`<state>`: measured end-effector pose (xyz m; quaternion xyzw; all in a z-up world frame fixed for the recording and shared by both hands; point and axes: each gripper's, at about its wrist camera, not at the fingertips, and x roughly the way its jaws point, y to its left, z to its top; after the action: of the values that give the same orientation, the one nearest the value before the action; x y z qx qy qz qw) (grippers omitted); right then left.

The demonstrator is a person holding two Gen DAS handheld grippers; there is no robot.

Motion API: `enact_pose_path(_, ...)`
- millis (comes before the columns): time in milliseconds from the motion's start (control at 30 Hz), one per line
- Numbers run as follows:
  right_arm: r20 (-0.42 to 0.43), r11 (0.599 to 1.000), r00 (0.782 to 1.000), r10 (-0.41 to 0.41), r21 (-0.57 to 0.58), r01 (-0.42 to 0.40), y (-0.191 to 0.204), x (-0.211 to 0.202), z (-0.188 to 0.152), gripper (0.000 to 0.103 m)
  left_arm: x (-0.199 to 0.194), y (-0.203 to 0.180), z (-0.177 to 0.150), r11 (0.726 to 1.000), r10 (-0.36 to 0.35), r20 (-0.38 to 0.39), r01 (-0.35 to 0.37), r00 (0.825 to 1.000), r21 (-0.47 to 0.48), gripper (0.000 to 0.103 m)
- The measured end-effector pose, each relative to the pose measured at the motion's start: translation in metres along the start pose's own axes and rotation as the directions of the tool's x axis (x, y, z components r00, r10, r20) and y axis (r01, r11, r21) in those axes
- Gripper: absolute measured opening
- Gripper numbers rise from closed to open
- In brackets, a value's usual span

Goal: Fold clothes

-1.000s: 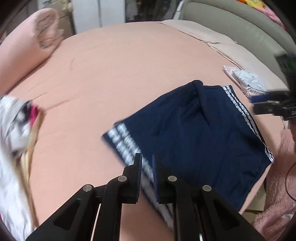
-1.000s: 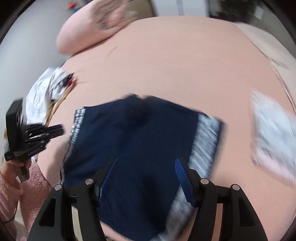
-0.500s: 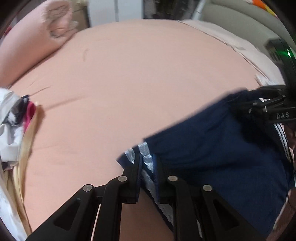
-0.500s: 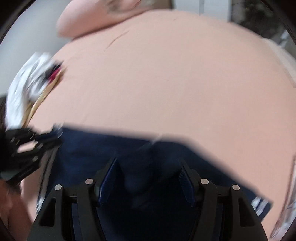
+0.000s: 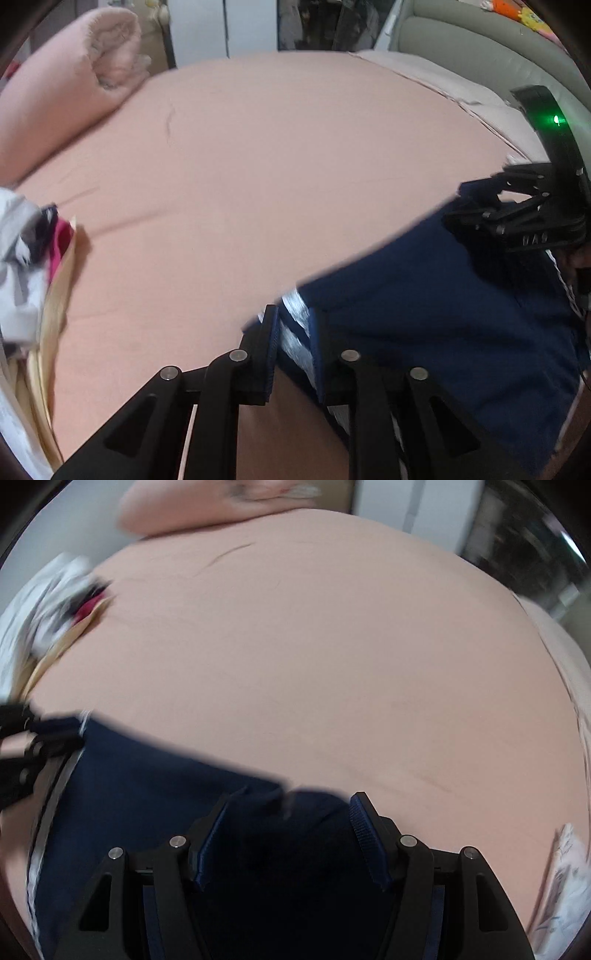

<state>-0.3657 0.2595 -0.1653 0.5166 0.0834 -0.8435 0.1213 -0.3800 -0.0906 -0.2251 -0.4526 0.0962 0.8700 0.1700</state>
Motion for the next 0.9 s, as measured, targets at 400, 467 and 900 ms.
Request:
enact_pose_path(400,-0.025,0.997,0.997,0.071,0.03,-0.071,-0.001,-0.037,-0.036,0.064,0.0,-0.028,-0.001,0.986,-0.118,-0.1,0.128,0.988,0.108,0.019)
enact_pose_path(467,-0.007,0.999,1.0,-0.003,0.039,0.003,-0.005,-0.034,-0.036,0.064,-0.002,-0.028,0.005,0.991,-0.085,-0.061,0.091,0.994,0.097,0.019)
enact_pose_path(900,-0.106,0.991,0.986,0.131,0.047,-0.126,0.005,-0.067,-0.109,0.066,-0.028,-0.07,-0.037,0.909,-0.108,-0.199,0.178,0.974,0.376,0.021)
